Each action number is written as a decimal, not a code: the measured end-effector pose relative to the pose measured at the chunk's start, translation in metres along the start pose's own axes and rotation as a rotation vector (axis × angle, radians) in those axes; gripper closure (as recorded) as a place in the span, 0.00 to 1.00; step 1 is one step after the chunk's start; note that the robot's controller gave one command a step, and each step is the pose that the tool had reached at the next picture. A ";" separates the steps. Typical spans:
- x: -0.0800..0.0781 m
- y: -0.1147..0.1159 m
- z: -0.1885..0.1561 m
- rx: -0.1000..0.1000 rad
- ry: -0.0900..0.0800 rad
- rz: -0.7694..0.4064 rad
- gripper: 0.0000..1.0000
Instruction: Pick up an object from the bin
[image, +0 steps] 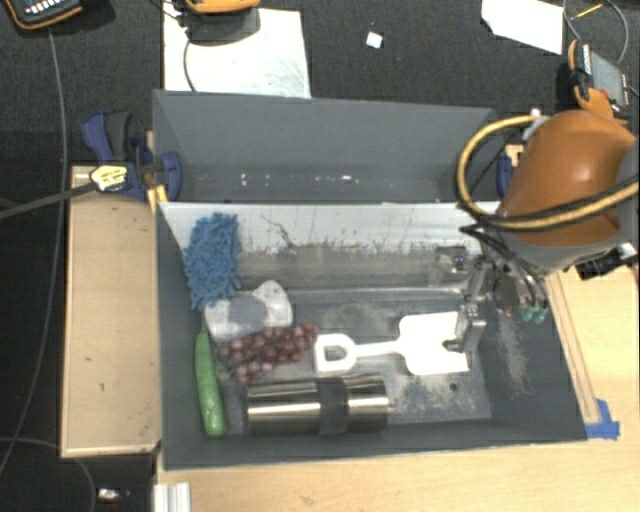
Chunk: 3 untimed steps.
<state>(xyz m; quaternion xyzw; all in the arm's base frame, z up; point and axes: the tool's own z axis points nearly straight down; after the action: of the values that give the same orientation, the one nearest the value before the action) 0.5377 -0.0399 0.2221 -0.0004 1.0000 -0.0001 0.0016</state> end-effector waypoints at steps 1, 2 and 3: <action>0.000 0.000 0.000 0.000 0.000 0.000 0.00; 0.001 0.009 0.070 -0.001 0.004 0.052 0.00; 0.035 0.014 0.108 0.000 -0.004 0.015 0.00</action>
Offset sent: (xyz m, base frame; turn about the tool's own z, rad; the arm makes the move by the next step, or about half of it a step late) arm 0.0008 0.0085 -0.0669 0.0537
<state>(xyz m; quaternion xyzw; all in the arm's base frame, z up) 0.5028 -0.0258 0.1141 0.0072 1.0000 -0.0003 0.0034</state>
